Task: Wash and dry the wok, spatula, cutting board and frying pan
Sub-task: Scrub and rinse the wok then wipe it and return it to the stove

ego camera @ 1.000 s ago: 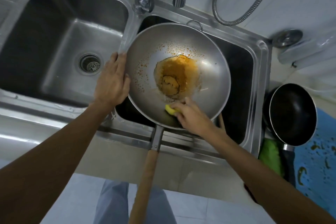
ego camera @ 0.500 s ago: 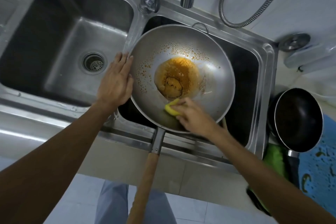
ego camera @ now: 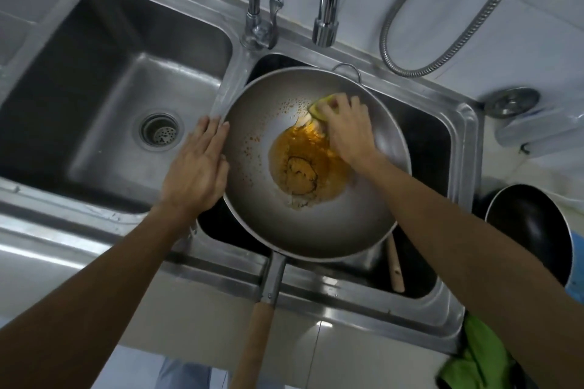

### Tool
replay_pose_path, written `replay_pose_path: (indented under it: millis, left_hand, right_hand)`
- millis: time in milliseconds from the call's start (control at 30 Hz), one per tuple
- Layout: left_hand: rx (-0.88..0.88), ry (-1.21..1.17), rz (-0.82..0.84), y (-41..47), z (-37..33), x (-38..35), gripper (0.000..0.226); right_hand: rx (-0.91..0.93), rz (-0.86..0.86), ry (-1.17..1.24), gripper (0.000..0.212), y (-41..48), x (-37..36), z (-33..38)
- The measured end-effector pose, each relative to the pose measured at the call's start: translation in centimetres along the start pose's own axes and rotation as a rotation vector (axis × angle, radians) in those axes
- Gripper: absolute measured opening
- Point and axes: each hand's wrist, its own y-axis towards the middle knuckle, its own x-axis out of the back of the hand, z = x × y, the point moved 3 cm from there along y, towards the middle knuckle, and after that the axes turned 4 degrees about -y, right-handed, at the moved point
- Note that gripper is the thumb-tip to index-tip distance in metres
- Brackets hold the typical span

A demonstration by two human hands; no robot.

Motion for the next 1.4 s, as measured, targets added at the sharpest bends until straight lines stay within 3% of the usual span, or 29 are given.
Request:
replay_pose_path:
  millis: [67,100,200,233,333,367,467,500,533,600,633,667,767,833,967,1000,1100,1133,1167,1267,1333,1400]
  left_hand:
    - [0.001,0.004,-0.001,0.0,0.0,-0.1,0.062]
    - [0.001,0.003,-0.002,-0.1,0.0,0.0,0.062]
    - [0.0,0.001,0.001,0.0,-0.1,0.1,0.061]
    - [0.001,0.005,-0.003,0.0,-0.1,0.1,0.061]
    - [0.001,0.006,-0.009,-0.1,-0.2,0.1,0.061]
    - [0.004,0.004,-0.007,0.0,-0.2,0.1,0.061]
    - [-0.001,0.004,-0.007,0.0,-0.4,0.2,0.061]
    - [-0.002,0.003,-0.012,0.0,-0.5,0.3,0.061]
    - [0.001,0.002,-0.016,0.0,-0.5,0.4,0.061]
    - [0.007,0.001,-0.013,0.0,-0.5,0.4,0.061]
    - [0.01,-0.002,-0.011,0.0,-0.5,0.3,0.061]
    - [0.013,-0.006,-0.011,0.0,-0.5,0.3,0.061]
    - [0.012,-0.012,-0.011,0.0,-0.7,0.5,0.061]
    - [0.017,-0.011,-0.007,0.0,-0.7,0.5,0.061]
    - [0.026,-0.022,0.0,0.0,-0.7,0.5,0.061]
    - [0.025,-0.029,-0.007,0.0,-0.7,0.5,0.061]
    - [0.046,-0.058,-0.021,-0.1,-0.9,0.7,0.065]
    - [0.062,-0.063,-0.028,-0.2,-0.9,0.8,0.066]
    - [0.076,-0.066,-0.029,-0.2,-0.9,0.8,0.067]
    - [0.095,-0.071,-0.006,-0.2,-1.0,0.8,0.066]
    - [0.097,-0.078,-0.001,-0.2,-0.9,0.9,0.066]
    - [0.095,-0.083,0.008,-0.3,-0.9,0.9,0.066]
  right_hand:
    - [-0.341,-0.082,0.111,0.044,0.7,0.2,-0.1]
    - [-0.358,-0.123,0.147,0.041,0.9,0.2,1.0]
    - [0.154,-0.146,0.191,0.038,1.0,-0.2,4.8]
    - [0.171,-0.158,0.213,0.038,1.4,-0.1,4.7]
    - [-0.374,-0.27,0.44,0.038,2.1,-0.1,4.1]
    - [-0.403,-0.274,0.489,0.04,2.1,0.0,5.5]
    - [0.1,-0.272,0.453,0.041,1.6,0.2,10.4]
    - [0.145,-0.299,0.471,0.039,1.9,0.5,10.3]
    - [0.053,-0.32,0.513,0.038,2.5,0.6,9.8]
    - [-0.377,-0.342,0.671,0.039,3.2,0.6,8.3]
    - [-0.5,-0.334,0.727,0.04,3.2,0.6,8.6]
    - [-0.472,-0.333,0.717,0.041,3.1,0.8,9.9]
    - [0.02,-0.339,0.679,0.044,0.8,1.5,14.1]
    - [0.16,-0.32,0.626,0.042,0.1,1.1,13.0]
    - [-0.376,-0.247,0.694,0.038,1.5,0.6,10.5]
    - [-0.315,-0.254,0.72,0.039,1.3,1.2,11.8]
    - [0.18,-0.262,0.679,0.047,-1.3,1.7,14.9]
    - [0.247,-0.238,0.648,0.046,-1.5,1.7,14.1]
    - [0.207,-0.218,0.615,0.043,-1.2,1.5,12.9]
    - [-0.216,-0.157,0.631,0.034,0.4,1.6,9.8]
    - [-0.142,-0.13,0.74,0.032,0.0,2.2,11.6]
    - [0.117,-0.079,0.836,0.036,-2.3,3.0,14.5]
